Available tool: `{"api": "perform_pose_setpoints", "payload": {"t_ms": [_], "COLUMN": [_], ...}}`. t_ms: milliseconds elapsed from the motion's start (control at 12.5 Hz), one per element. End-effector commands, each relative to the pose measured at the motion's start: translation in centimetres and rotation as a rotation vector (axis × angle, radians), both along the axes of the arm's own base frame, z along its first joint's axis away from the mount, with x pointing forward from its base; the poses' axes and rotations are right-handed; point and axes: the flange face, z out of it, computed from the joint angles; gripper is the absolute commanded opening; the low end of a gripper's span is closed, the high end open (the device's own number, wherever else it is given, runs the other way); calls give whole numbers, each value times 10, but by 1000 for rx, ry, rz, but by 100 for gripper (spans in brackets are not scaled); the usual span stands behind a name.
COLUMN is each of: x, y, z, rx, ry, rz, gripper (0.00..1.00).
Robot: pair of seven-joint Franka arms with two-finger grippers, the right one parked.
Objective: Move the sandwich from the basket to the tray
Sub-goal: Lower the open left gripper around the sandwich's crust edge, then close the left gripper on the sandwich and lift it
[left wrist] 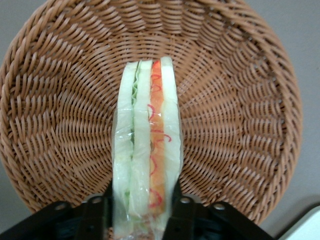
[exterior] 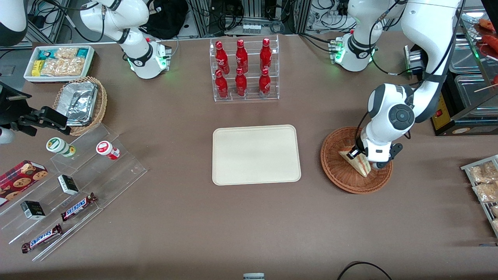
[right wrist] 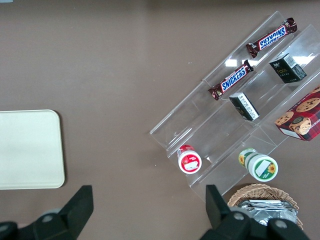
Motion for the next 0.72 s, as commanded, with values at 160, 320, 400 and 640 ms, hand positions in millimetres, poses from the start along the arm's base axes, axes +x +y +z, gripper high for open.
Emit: {"api": "perform_pose_setpoints", "payload": {"t_ms": [160, 320, 400, 640], "x": [27, 33, 35, 35], "y": [-8, -30, -44, -105], "z": [62, 90, 97, 102], "rx": [41, 35, 17, -17], "ry": [76, 166, 171, 146], "rz": [-17, -171, -213, -336], "gripper": [16, 16, 16, 16]}}
